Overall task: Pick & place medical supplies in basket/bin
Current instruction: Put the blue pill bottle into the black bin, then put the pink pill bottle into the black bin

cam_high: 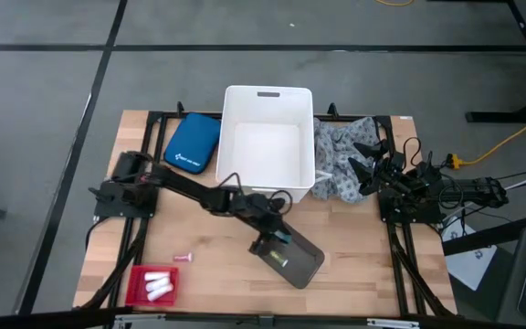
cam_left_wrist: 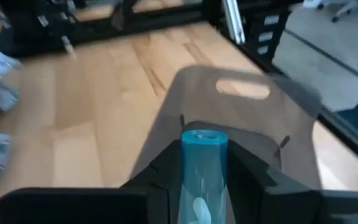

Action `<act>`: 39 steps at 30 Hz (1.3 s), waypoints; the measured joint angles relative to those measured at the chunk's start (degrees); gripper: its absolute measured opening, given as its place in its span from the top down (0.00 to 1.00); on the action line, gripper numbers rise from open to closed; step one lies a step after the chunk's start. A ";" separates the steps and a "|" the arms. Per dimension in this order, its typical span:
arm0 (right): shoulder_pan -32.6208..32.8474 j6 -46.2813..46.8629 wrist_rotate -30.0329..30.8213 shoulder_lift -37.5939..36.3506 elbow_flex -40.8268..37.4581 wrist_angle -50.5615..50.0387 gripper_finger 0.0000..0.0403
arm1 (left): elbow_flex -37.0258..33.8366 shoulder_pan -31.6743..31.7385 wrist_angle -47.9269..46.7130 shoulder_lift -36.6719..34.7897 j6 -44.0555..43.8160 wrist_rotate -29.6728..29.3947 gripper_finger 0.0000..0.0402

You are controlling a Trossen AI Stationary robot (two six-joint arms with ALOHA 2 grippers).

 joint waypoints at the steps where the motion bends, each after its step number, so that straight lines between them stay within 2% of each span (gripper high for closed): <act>1: -0.01 -0.02 0.00 0.00 0.00 0.00 0.27 | 0.73 -0.14 -0.96 0.86 0.02 0.01 0.76; 7: 0.00 -0.05 0.00 0.00 0.00 -0.15 0.27 | 5.32 -1.03 -5.94 4.60 0.23 0.11 0.65; 14: 0.00 -0.17 -0.02 0.00 0.00 -0.35 0.27 | 5.87 -2.05 -7.66 2.26 0.54 0.17 0.53; 17: -0.02 -0.17 -0.02 0.00 0.00 -0.44 0.27 | 5.87 -2.96 -14.50 -1.08 1.00 -0.05 0.52; 20: -0.04 -0.17 -0.02 0.00 0.00 -0.59 0.27 | 5.87 -4.38 -26.10 -5.29 0.78 -2.03 0.53; 22: -0.04 -0.17 -0.06 0.00 0.00 -0.64 0.27 | 5.84 -6.01 -35.69 -8.19 -0.81 -5.35 0.54; 25: -0.04 -0.15 -0.07 0.00 0.00 -0.89 0.27 | 5.67 -9.45 -47.54 -11.80 -4.46 -11.60 0.56; 27: -0.04 0.02 -0.02 0.00 0.00 -0.89 0.27 | 5.01 -12.11 -51.97 -13.53 -8.45 -14.36 0.56; 34: -0.05 0.53 -0.02 0.00 0.00 -0.95 0.27 | 2.17 -21.99 -62.97 -15.53 -27.37 -18.86 0.54; 39: -0.04 0.81 -0.03 0.00 0.00 -0.94 0.27 | -0.06 -27.73 -66.88 -15.53 -40.38 -18.82 0.53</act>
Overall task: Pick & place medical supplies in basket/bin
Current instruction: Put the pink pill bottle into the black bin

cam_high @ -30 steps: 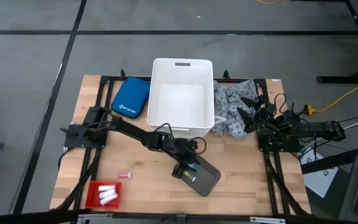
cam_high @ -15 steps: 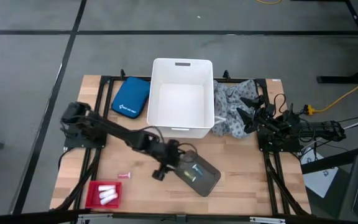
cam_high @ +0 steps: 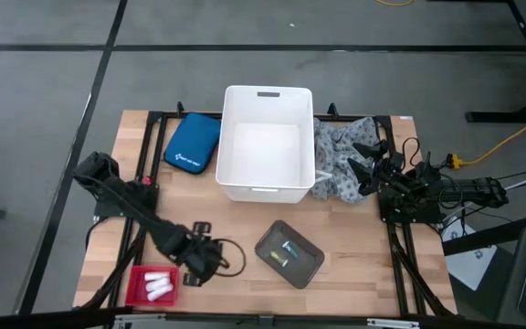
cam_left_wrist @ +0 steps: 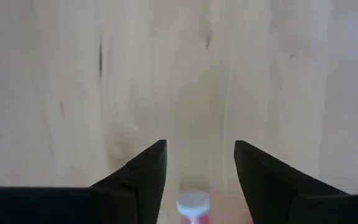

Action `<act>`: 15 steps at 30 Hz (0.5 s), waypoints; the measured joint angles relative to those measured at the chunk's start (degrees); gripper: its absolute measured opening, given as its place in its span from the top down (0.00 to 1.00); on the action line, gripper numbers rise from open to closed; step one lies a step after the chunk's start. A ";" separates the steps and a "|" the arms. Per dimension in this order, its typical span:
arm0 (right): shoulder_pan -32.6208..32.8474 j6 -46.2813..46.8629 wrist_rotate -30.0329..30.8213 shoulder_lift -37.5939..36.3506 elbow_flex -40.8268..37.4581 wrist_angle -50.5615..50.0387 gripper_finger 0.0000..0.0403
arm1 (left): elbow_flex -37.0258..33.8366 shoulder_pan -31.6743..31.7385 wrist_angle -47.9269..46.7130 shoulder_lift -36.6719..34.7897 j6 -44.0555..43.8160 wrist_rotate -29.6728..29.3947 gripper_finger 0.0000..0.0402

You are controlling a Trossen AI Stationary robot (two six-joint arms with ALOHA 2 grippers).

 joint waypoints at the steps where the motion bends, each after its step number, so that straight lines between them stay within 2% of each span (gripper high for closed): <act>1: 0.00 0.21 0.00 0.00 0.00 0.02 0.27 | -0.67 -0.84 -0.40 0.00 -2.32 -0.01 0.53; 7: 0.00 0.90 0.01 0.00 0.00 0.00 0.27 | -4.28 -3.80 -1.06 0.00 -12.23 0.34 0.53; 15: 0.00 0.90 0.00 0.00 0.00 0.02 0.27 | -5.20 -4.26 -0.68 0.00 -16.17 4.10 0.53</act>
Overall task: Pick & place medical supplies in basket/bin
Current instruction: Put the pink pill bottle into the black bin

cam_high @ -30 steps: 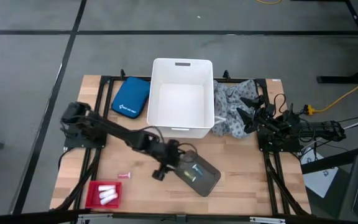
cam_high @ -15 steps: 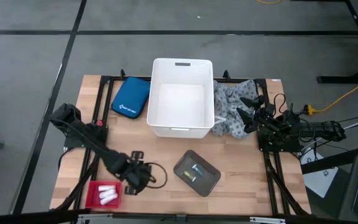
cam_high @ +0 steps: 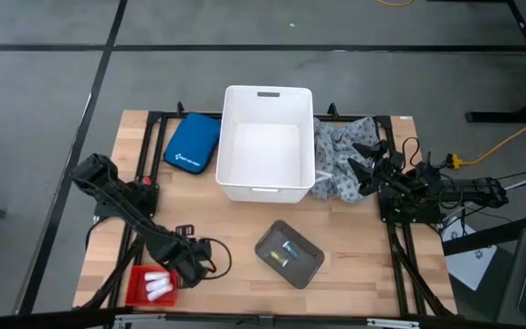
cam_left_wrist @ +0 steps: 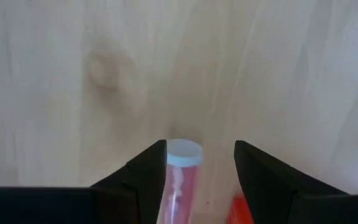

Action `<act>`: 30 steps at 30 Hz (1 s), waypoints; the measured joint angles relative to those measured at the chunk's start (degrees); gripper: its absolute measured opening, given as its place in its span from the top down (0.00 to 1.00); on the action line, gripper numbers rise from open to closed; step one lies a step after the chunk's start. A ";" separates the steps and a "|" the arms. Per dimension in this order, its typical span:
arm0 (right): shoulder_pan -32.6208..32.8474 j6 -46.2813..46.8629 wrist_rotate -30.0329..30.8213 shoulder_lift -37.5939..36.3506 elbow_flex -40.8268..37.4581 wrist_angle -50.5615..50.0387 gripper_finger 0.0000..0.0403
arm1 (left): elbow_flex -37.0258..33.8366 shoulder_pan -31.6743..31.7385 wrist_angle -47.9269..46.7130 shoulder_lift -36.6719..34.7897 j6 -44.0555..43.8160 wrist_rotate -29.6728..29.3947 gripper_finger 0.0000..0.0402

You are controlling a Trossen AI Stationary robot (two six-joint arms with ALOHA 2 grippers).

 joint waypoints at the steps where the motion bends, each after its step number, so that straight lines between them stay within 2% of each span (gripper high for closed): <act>1: 0.00 0.00 0.01 0.00 0.00 0.00 0.27 | 0.00 0.00 0.01 0.00 -0.23 0.68 0.53; 9: 0.00 -0.02 -0.01 0.00 0.00 -0.02 0.27 | 0.00 0.00 0.02 0.43 -1.60 1.39 0.53; 20: -0.02 -0.02 -0.01 0.00 0.00 -0.01 0.27 | 0.02 0.15 -0.91 5.61 -0.09 3.11 0.53; 30: -0.02 -0.03 -0.01 0.00 0.00 0.00 0.27 | 0.04 0.22 -4.24 5.90 0.02 3.55 0.53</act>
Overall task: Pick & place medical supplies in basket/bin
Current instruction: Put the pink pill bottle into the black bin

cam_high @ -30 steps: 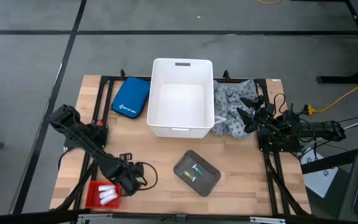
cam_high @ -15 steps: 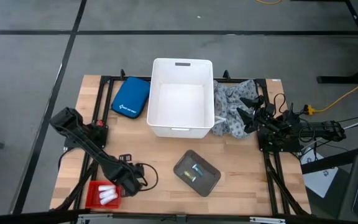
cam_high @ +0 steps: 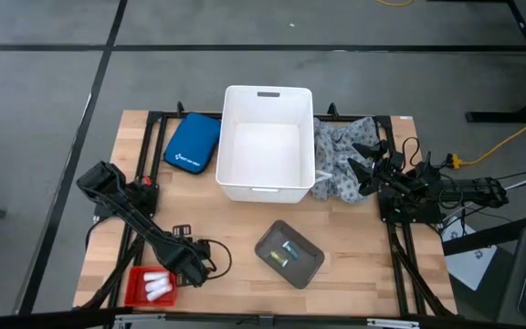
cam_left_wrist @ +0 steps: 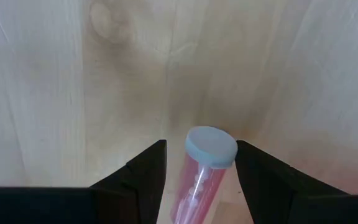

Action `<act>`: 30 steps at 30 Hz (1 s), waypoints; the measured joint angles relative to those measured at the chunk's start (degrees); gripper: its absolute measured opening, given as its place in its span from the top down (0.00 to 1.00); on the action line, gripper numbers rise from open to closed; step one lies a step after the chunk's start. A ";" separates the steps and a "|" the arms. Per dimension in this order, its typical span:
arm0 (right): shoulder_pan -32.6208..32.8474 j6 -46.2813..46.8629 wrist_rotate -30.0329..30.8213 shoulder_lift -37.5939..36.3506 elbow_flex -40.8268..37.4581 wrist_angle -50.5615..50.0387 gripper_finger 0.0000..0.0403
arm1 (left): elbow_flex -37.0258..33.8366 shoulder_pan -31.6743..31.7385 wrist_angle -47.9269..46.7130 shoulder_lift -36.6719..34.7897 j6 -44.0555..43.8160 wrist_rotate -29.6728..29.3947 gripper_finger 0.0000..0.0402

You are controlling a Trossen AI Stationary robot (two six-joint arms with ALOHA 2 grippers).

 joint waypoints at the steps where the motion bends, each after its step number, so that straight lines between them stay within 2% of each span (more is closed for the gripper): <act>1: -0.01 -0.01 0.00 0.00 0.00 0.00 0.27 | 0.00 0.00 0.02 0.00 0.02 0.00 0.53; 9: 0.02 -0.01 0.00 0.00 0.00 0.00 0.27 | 0.00 0.00 0.11 0.00 0.42 -0.10 0.57; 22: 0.02 -0.03 0.02 0.00 0.00 -0.01 0.27 | 0.00 0.36 0.09 0.00 2.64 -0.50 0.73; 30: 0.01 -0.03 0.02 0.00 0.00 0.00 0.27 | 0.00 3.07 0.11 0.00 7.86 -0.59 0.74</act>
